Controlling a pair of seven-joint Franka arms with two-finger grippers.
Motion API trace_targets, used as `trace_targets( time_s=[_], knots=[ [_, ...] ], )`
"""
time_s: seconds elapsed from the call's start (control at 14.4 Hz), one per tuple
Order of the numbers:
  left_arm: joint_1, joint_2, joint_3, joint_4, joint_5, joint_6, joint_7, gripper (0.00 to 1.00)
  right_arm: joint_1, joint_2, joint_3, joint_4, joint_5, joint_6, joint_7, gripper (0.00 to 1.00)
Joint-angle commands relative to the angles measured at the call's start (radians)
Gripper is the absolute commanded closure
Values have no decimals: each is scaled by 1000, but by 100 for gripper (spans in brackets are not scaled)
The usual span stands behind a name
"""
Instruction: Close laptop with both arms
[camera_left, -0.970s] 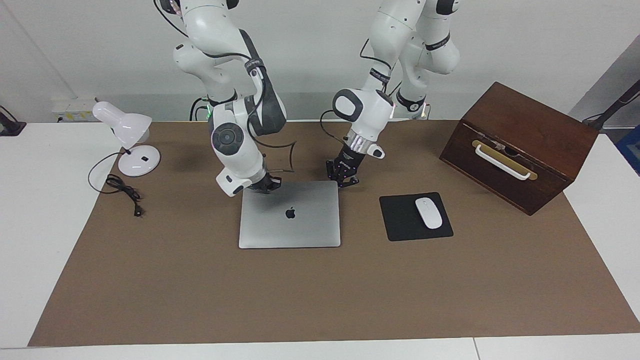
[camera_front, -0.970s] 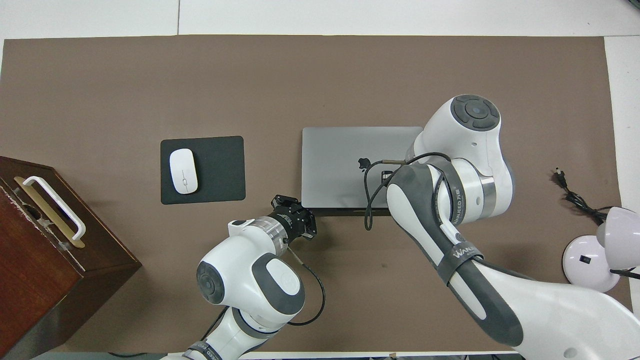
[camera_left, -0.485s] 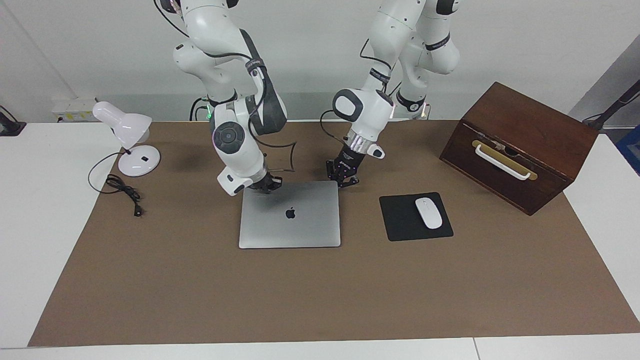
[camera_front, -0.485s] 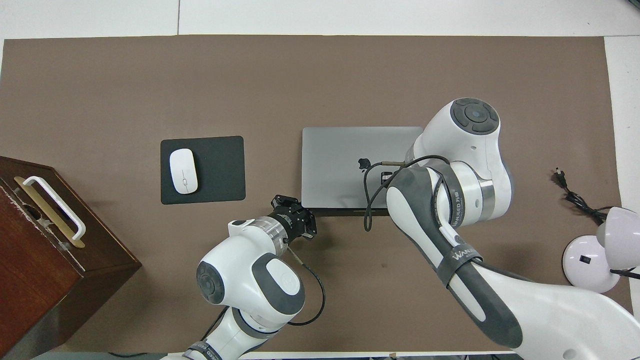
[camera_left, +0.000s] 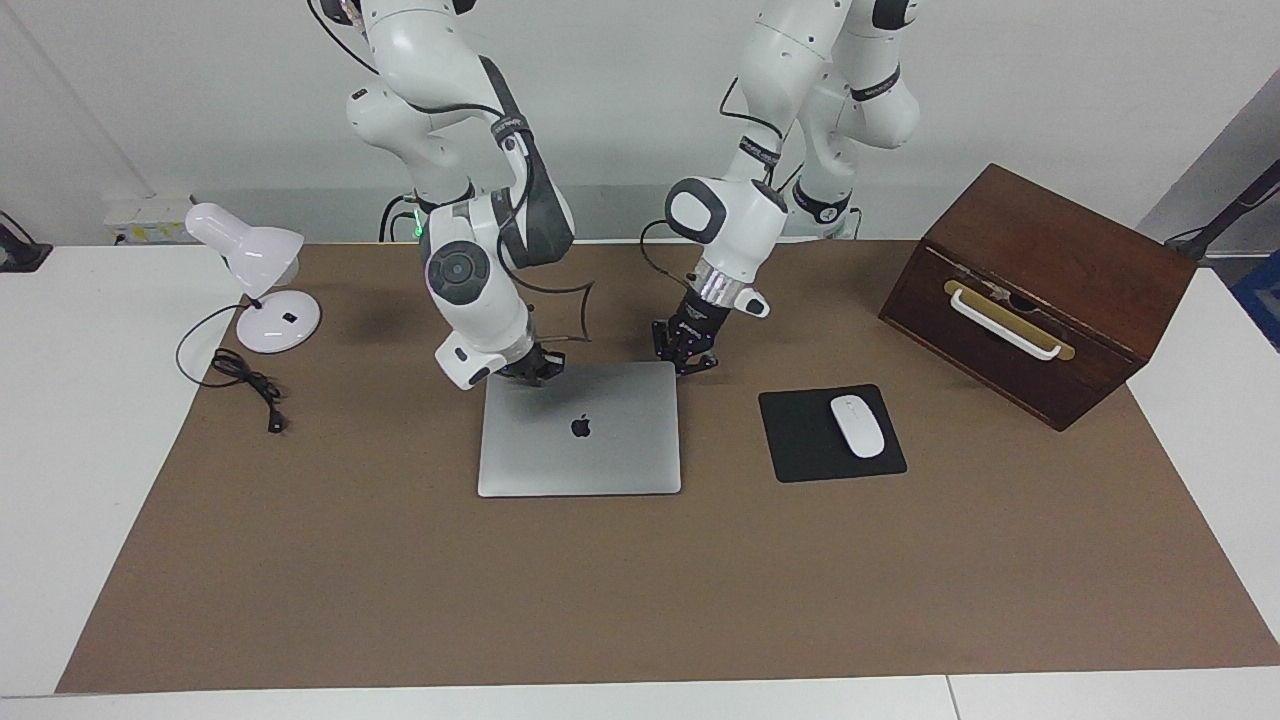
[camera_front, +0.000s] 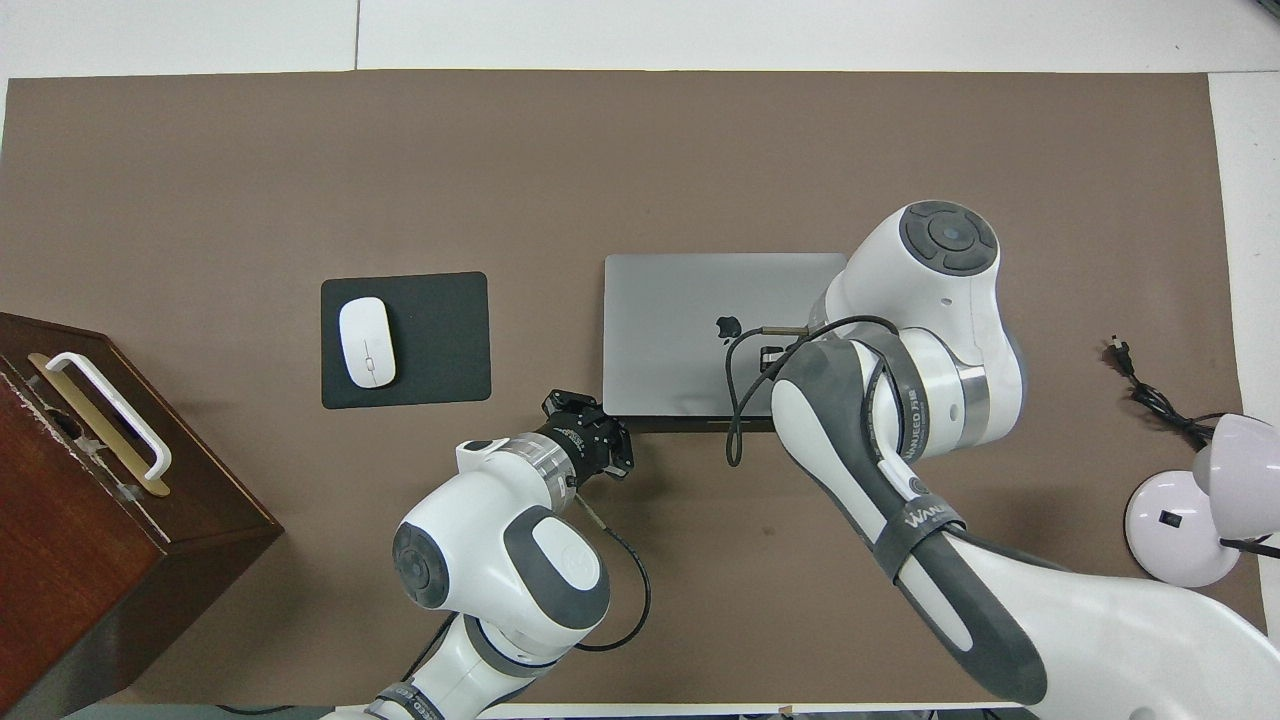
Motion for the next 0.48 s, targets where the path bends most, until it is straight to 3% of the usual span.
trace_targets(
  time_s=[0.0,0.42],
  knots=[
    [-17,-5,13,-47,-21,22,-6,100,2,-19,-5,0,22,-30,-34,100],
    [-12,-5,13,-46,-22,22,-6,100,1,-19,-18,63,12,-104,-36,100]
  ],
)
